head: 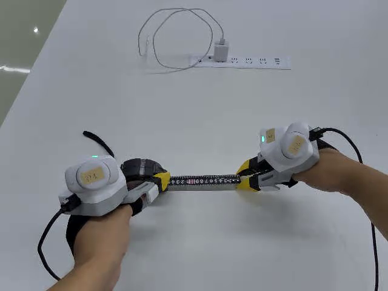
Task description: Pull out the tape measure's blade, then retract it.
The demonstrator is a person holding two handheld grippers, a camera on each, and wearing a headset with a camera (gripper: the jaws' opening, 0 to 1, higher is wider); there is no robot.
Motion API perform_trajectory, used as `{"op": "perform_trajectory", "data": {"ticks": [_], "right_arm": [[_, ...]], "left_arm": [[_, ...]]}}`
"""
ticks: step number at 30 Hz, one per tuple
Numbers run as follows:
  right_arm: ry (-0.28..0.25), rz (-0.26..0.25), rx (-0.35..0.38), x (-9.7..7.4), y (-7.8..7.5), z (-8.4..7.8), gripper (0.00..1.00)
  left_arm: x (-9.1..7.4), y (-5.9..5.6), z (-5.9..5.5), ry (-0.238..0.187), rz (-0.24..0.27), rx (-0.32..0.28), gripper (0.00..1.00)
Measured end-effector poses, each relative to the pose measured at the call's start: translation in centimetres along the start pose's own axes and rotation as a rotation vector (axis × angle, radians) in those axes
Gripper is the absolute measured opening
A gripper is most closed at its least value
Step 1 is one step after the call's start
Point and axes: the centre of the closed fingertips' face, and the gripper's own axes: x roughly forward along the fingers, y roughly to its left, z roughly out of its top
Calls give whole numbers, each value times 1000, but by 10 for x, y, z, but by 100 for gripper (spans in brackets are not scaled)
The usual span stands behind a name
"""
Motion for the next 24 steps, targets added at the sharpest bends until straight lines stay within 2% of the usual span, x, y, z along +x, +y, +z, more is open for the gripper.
{"op": "perform_trajectory", "data": {"ticks": [24], "right_arm": [[-32, 21, -4, 16, 1, 20, 9]], "left_arm": [[-2, -2, 0, 0, -2, -6, 58]]}}
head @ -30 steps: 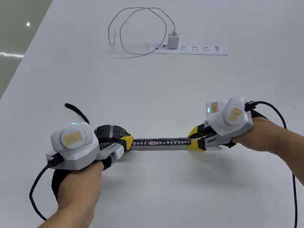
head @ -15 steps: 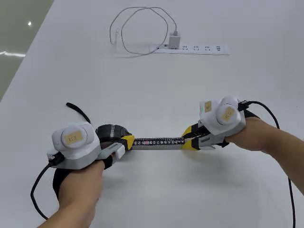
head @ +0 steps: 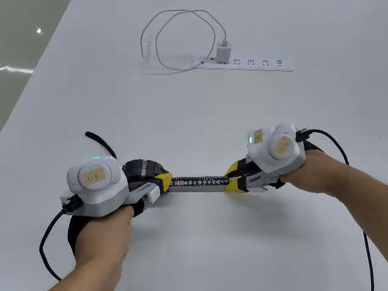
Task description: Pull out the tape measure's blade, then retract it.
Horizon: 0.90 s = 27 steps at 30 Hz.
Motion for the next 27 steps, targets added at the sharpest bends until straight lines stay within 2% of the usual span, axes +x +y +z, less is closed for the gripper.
{"op": "perform_trajectory", "data": {"ticks": [27], "right_arm": [[-38, 13, 7, 17, 3, 20, 9]], "left_arm": [[2, 2, 0, 0, -2, -1, 58]]}}
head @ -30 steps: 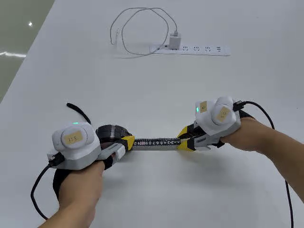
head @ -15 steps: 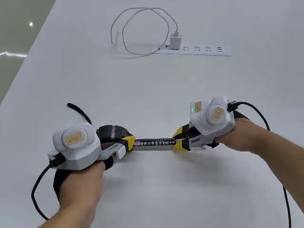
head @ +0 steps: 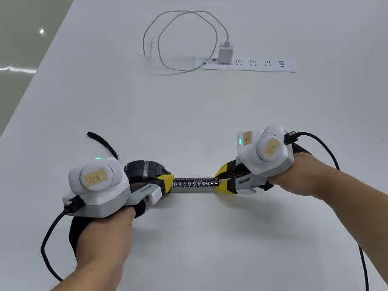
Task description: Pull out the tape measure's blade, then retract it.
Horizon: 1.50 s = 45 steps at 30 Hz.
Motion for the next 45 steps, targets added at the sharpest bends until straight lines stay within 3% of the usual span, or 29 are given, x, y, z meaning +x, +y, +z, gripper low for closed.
{"op": "perform_trajectory", "data": {"ticks": [45], "right_arm": [[-60, 10, 1, 34, 5, 40, 9]], "left_arm": [[0, 2, 0, 0, -9, -18, 58]]}}
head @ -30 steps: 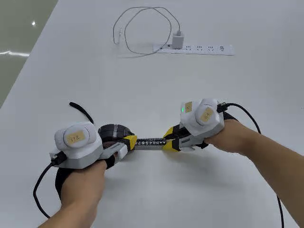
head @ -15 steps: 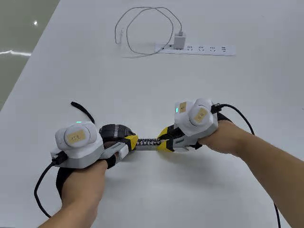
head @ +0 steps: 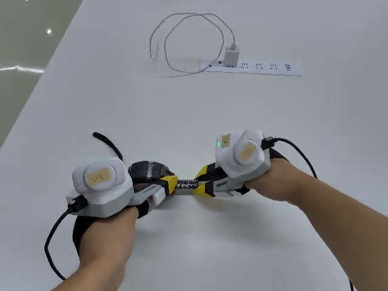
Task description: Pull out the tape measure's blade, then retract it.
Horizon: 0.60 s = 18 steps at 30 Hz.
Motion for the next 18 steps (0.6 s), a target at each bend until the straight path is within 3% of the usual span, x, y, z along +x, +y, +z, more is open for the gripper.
{"op": "perform_trajectory", "data": {"ticks": [18], "right_arm": [[-19, 2, 8, 13, 2, 11, 9]], "left_arm": [[0, 0, -1, -1, 0, 3, 58]]}}
